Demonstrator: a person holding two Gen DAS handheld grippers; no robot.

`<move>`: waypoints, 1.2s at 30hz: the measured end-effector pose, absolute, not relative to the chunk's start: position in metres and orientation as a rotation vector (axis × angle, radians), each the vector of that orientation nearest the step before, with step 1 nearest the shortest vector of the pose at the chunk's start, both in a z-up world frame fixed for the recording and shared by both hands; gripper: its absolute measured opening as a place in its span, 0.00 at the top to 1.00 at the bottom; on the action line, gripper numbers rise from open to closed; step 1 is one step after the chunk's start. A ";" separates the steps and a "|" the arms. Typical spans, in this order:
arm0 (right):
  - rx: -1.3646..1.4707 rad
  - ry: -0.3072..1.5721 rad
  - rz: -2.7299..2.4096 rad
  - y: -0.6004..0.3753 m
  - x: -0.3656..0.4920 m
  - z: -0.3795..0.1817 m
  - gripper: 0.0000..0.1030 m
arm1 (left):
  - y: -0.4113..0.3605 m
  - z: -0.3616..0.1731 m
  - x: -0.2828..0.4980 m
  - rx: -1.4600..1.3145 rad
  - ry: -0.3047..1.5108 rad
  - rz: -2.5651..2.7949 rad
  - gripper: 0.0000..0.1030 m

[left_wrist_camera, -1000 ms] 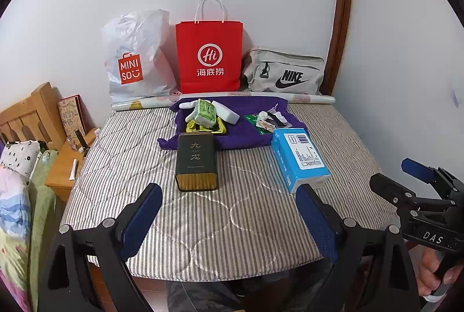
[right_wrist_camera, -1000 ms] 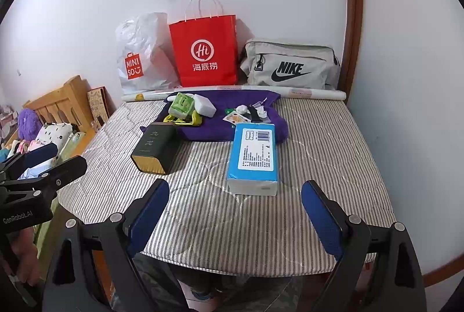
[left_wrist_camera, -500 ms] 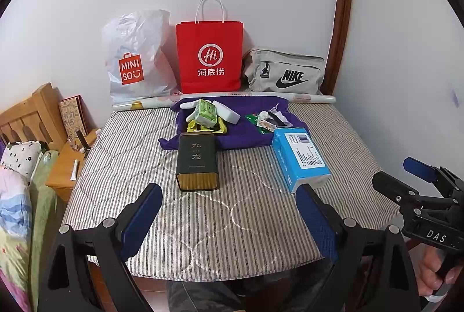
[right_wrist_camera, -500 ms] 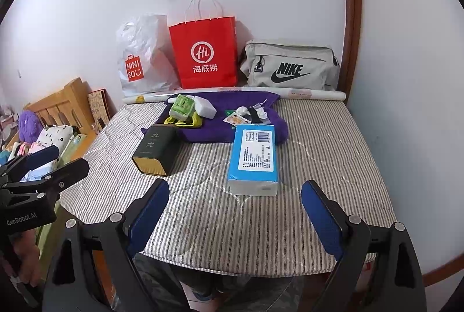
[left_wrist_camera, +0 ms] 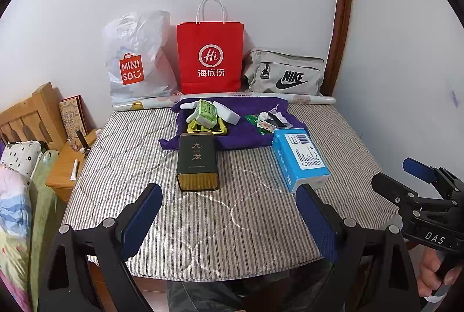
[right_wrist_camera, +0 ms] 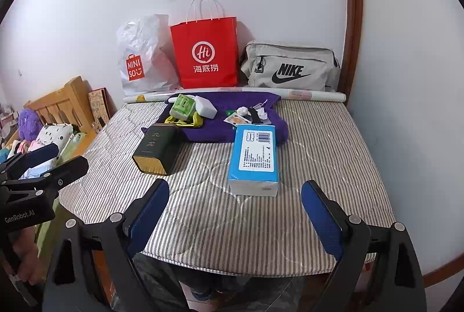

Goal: Organize soft objects

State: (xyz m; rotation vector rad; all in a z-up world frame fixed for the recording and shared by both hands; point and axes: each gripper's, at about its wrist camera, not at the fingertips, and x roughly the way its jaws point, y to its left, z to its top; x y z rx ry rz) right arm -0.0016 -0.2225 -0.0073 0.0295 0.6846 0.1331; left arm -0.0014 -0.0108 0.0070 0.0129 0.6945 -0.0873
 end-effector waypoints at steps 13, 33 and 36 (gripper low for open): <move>0.028 0.681 0.136 -0.222 -0.002 -0.007 0.11 | -0.010 0.007 -0.002 0.011 0.694 -0.090 0.09; 0.025 0.684 0.135 -0.222 -0.001 -0.007 0.11 | -0.011 0.006 -0.001 0.010 0.697 -0.083 0.09; 0.023 0.684 0.138 -0.221 0.000 -0.007 0.11 | -0.011 0.005 0.001 0.015 0.690 -0.083 0.09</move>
